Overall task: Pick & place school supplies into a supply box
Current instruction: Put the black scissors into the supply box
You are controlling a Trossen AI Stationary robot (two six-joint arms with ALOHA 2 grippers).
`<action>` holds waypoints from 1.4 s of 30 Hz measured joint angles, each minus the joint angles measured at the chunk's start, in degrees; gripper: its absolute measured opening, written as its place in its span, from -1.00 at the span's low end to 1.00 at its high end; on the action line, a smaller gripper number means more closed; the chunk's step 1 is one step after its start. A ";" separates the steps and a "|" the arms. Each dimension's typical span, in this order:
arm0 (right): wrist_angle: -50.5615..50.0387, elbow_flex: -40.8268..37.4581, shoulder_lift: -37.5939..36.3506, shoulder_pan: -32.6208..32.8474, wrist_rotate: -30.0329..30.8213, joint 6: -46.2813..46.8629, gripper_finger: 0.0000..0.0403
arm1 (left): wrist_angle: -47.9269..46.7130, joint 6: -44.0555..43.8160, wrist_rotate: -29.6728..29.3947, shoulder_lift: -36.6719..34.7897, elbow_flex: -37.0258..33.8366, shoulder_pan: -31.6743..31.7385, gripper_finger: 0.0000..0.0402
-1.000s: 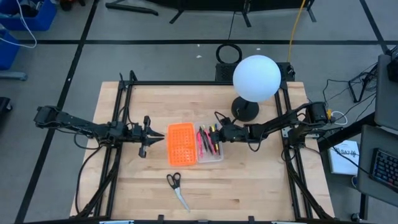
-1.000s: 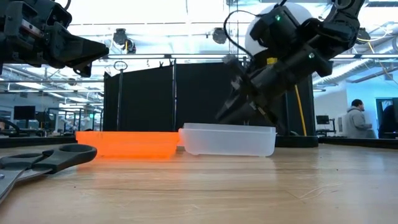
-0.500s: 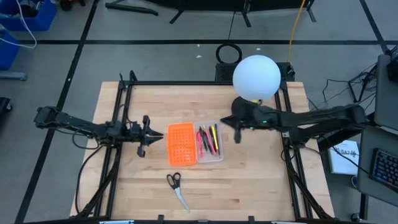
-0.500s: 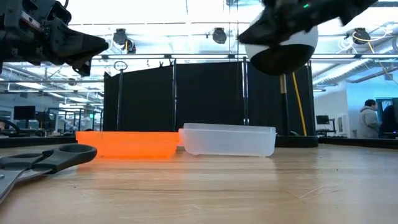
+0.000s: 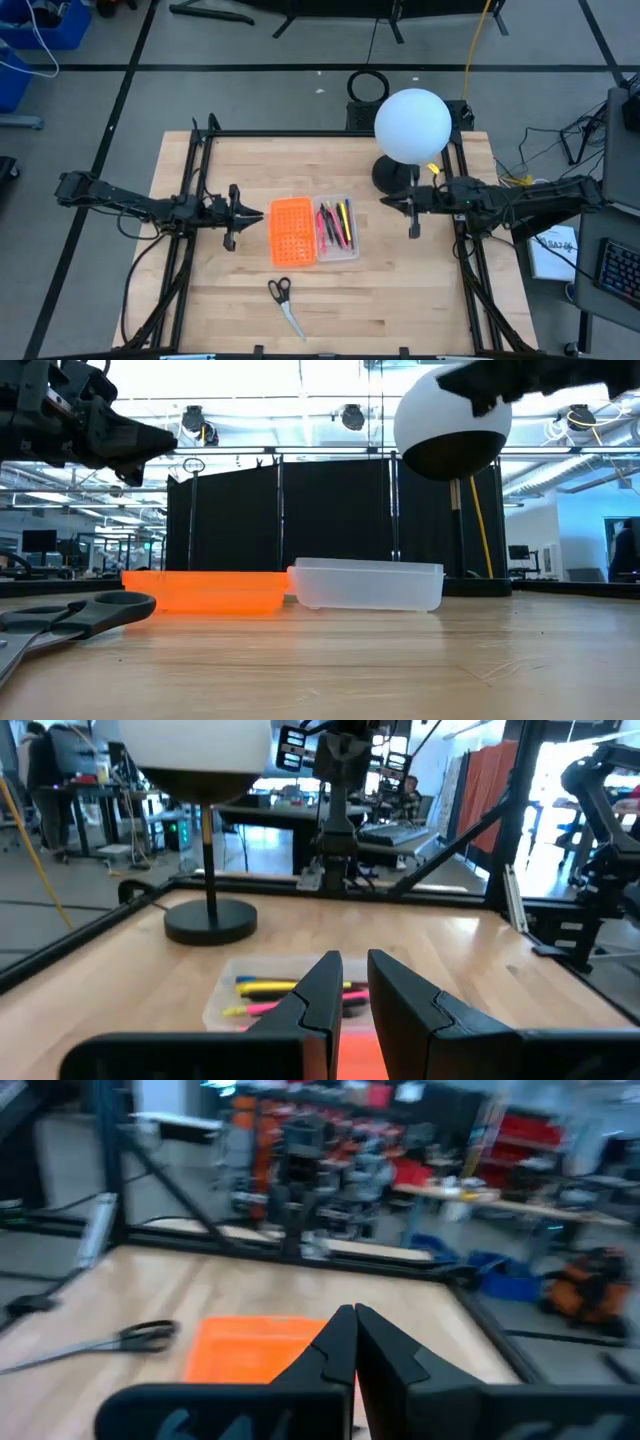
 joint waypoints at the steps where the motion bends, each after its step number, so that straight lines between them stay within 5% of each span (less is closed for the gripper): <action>1: 1.83 -2.09 -1.32 0.00 1.01 -0.23 -1.00 | -0.32 0.02 -0.01 -0.01 0.00 0.00 -0.71; 9: 11.53 -13.25 -7.99 -1.19 2.58 -0.18 -1.00 | -1.20 0.34 -0.14 -0.01 0.00 0.02 -0.71; 14: 19.79 -17.36 -8.01 -1.29 -1.78 -1.28 -1.00 | -1.28 -0.29 -1.06 -0.01 0.00 0.02 -0.71; 22: 10.80 -16.86 -15.31 -1.33 4.14 -0.73 -1.00 | -1.39 -0.08 -1.08 -0.10 0.00 0.02 -0.77; 25: 3.81 -16.76 -19.68 -1.26 4.34 1.74 -1.00 | -1.49 2.16 -1.13 -0.10 0.00 -0.15 -0.95; 31: -2.53 -16.79 -24.28 -0.45 4.05 1.92 -1.00 | -1.82 5.42 -4.03 -0.07 0.00 -1.27 -0.98; 40: 11.82 -25.28 -25.40 0.17 -0.51 1.01 -1.00 | -2.99 4.34 -8.17 -0.07 0.00 -1.27 -0.93; 42: 13.53 -26.29 -25.78 0.05 -0.20 -0.46 -1.00 | -4.13 1.28 -13.31 -0.07 0.30 -1.32 -0.91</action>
